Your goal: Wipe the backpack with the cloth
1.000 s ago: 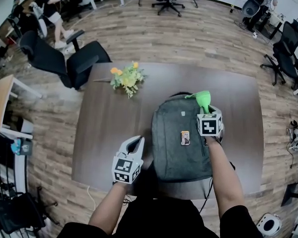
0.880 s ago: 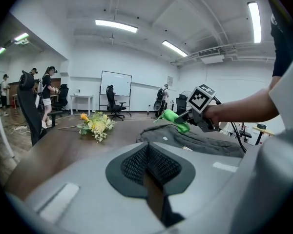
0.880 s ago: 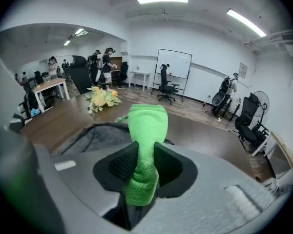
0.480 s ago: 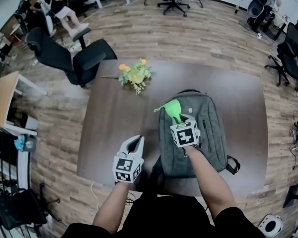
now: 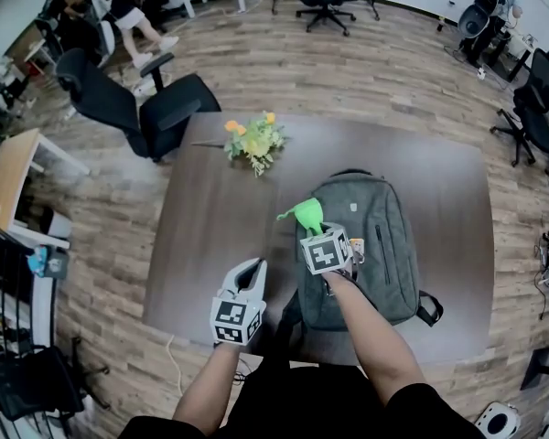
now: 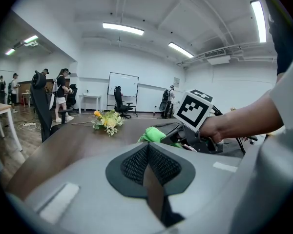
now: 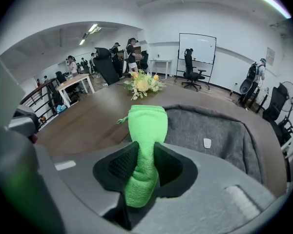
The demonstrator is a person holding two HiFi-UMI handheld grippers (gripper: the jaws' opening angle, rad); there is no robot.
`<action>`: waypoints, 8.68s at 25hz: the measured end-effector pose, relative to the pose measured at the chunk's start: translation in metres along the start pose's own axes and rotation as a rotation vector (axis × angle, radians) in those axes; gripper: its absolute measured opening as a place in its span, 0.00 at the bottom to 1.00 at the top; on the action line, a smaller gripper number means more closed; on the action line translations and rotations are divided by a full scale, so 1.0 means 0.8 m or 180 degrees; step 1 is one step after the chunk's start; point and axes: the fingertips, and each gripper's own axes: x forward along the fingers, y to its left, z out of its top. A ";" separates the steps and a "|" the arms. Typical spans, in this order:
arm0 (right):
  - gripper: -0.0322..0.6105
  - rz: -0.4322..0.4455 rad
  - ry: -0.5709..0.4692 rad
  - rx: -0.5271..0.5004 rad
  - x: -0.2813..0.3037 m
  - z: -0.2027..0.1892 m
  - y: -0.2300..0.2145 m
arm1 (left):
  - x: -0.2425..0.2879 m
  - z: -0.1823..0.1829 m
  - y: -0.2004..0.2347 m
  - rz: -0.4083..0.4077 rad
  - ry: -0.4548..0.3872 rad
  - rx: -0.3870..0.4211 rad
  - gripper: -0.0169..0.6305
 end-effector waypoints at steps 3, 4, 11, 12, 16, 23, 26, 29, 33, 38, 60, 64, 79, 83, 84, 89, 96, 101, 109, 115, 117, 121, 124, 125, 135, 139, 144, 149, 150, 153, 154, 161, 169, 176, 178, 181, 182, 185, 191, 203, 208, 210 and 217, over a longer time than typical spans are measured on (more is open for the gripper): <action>0.21 -0.0130 -0.0215 -0.0128 0.001 0.016 -0.022 | 0.002 -0.003 -0.006 -0.0024 0.0004 -0.0004 0.05; 0.21 -0.0177 -0.0204 -0.0128 0.000 0.015 -0.031 | 0.004 -0.002 -0.008 -0.0033 -0.0003 0.0002 0.05; 0.21 -0.0556 -0.0055 0.0026 -0.014 -0.016 -0.102 | 0.017 -0.004 -0.024 -0.0128 0.0013 0.0045 0.05; 0.21 -0.0596 -0.0056 0.0041 -0.017 -0.018 -0.111 | 0.019 -0.004 -0.027 -0.0147 0.0010 0.0049 0.05; 0.21 -0.0761 -0.0058 0.0074 -0.031 -0.024 -0.145 | 0.028 0.001 -0.038 -0.0216 -0.0020 0.0086 0.05; 0.21 -0.0940 -0.0092 0.0267 -0.063 -0.040 -0.212 | 0.041 0.000 -0.060 -0.0331 0.0007 0.0127 0.05; 0.21 -0.1072 -0.0059 0.0374 -0.080 -0.058 -0.241 | 0.040 -0.006 -0.069 -0.0386 0.0044 0.0135 0.05; 0.21 -0.1150 -0.0098 0.0503 -0.094 -0.063 -0.268 | 0.042 -0.005 -0.071 -0.0393 0.0061 0.0161 0.05; 0.21 -0.1210 -0.0049 0.0664 -0.107 -0.078 -0.290 | 0.044 -0.005 -0.075 -0.0414 0.0071 0.0166 0.05; 0.21 -0.1049 -0.0252 0.0689 -0.119 -0.066 -0.273 | 0.042 -0.011 -0.074 -0.0402 0.0085 0.0154 0.05; 0.22 0.0414 -0.0262 -0.0174 -0.075 -0.036 0.051 | -0.007 -0.032 -0.030 -0.0157 0.0114 0.0050 0.05; 0.22 0.0402 -0.0071 -0.0294 -0.060 -0.054 0.063 | -0.014 -0.035 -0.025 -0.0118 0.0130 0.0045 0.05; 0.22 -0.0503 0.0114 -0.0219 -0.076 -0.093 -0.098 | -0.003 -0.049 -0.041 -0.0224 0.0202 0.0105 0.05; 0.22 -0.0640 0.0082 -0.0111 -0.091 -0.097 -0.140 | 0.002 -0.048 -0.052 -0.0277 0.0208 0.0131 0.05; 0.22 -0.0670 0.0077 -0.0062 -0.095 -0.098 -0.149 | 0.004 -0.048 -0.053 -0.0286 0.0206 0.0139 0.05; 0.22 -0.0934 0.0196 0.0176 -0.120 -0.115 -0.201 | 0.009 -0.050 -0.061 -0.0342 0.0239 0.0164 0.05; 0.22 -0.1088 0.0251 0.0354 -0.148 -0.143 -0.255 | 0.010 -0.054 -0.068 -0.0370 0.0274 0.0191 0.05; 0.22 -0.1031 0.0033 0.0329 -0.158 -0.129 -0.242 | 0.010 -0.055 -0.070 -0.0379 0.0284 0.0187 0.05; 0.22 -0.0591 -0.0401 0.0265 -0.183 -0.092 -0.167 | 0.005 -0.057 -0.074 -0.0386 0.0284 0.0190 0.05; 0.22 -0.0038 -0.0558 0.0354 -0.191 -0.077 -0.082 | -0.001 -0.054 -0.075 -0.0350 0.0267 0.0181 0.05; 0.22 0.0152 -0.0533 0.0372 -0.185 -0.079 -0.051 | -0.001 -0.058 -0.074 -0.0351 0.0263 0.0188 0.05; 0.22 0.0569 -0.0414 0.0401 -0.168 -0.085 0.013 | -0.005 -0.066 -0.076 -0.0352 0.0288 0.0239 0.05; 0.22 0.0753 -0.0281 0.0338 -0.154 -0.091 0.051 | -0.010 -0.068 -0.077 -0.0344 0.0293 0.0216 0.05; 0.22 0.0800 -0.0219 0.0317 -0.149 -0.094 0.062 | -0.011 -0.069 -0.077 -0.0346 0.0305 0.0201 0.05; 0.22 0.0681 0.0189 0.0012 -0.125 -0.130 0.075 | -0.022 -0.080 -0.069 -0.0300 0.0379 0.0196 0.05; 0.22 0.0519 0.0211 -0.0015 -0.128 -0.137 0.051 | -0.019 -0.087 -0.065 -0.0306 0.0381 0.0192 0.05; 0.22 0.0273 0.0270 -0.0066 -0.139 -0.145 0.009 | -0.016 -0.087 -0.068 -0.0333 0.0427 0.0193 0.05; 0.23 0.0066 0.0259 0.0010 -0.152 -0.156 -0.028 | -0.006 -0.084 -0.084 -0.0421 0.0392 0.0221 0.05; 0.23 0.0041 0.0251 0.0047 -0.154 -0.157 -0.032 | -0.004 -0.080 -0.086 -0.0426 0.0380 0.0234 0.05; 0.23 -0.0009 0.0243 0.0107 -0.157 -0.159 -0.043 | 0.002 -0.075 -0.095 -0.0488 0.0364 0.0255 0.05; 0.23 -0.0030 0.0236 0.0112 -0.159 -0.159 -0.047 | 0.003 -0.074 -0.098 -0.0512 0.0361 0.0262 0.05; 0.23 -0.0332 0.0207 0.0153 -0.176 -0.164 -0.094 | 0.005 -0.075 -0.105 -0.0562 0.0387 0.0277 0.05; 0.23 -0.0763 0.0264 0.0255 -0.205 -0.199 -0.170 | 0.005 -0.078 -0.102 -0.0554 0.0383 0.0218 0.05; 0.23 -0.0975 0.0082 0.0372 -0.224 -0.209 -0.204 | 0.006 -0.075 -0.114 -0.0601 0.0399 0.0273 0.05; 0.23 -0.0986 -0.0025 0.0329 -0.227 -0.205 -0.202 | 0.007 -0.072 -0.116 -0.0617 0.0393 0.0221 0.05; 0.23 -0.0954 -0.0342 0.0185 -0.237 -0.183 -0.193 | 0.006 -0.054 -0.111 -0.0636 0.0292 -0.0169 0.05; 0.22 -0.0942 -0.0487 0.0145 -0.243 -0.172 -0.190 | 0.006 -0.043 -0.108 -0.0633 0.0216 -0.0296 0.05; 0.22 -0.0930 -0.0990 0.0023 -0.271 -0.134 -0.177 | 0.003 -0.003 -0.104 -0.0601 0.0006 -0.0362 0.05; 0.22 -0.0794 -0.2173 -0.0250 -0.345 -0.049 -0.128 | -0.014 0.070 -0.093 -0.0562 -0.0385 -0.0283 0.05; 0.22 -0.0422 -0.3012 -0.0390 -0.429 0.021 -0.040 | -0.050 0.141 -0.076 -0.0401 -0.0745 0.0004 0.05; 0.21 -0.0536 -0.3115 -0.0484 -0.441 0.033 -0.040 | -0.056 0.153 -0.077 -0.0389 -0.0779 0.0104 0.05; 0.20 -0.0572 -0.3160 -0.0521 -0.445 0.037 -0.040 | -0.059 0.154 -0.077 -0.0385 -0.0786 0.0144 0.05; 0.20 -0.0624 -0.3200 -0.0430 -0.448 0.033 -0.045 | -0.074 0.158 -0.081 -0.0335 -0.0846 0.0274 0.05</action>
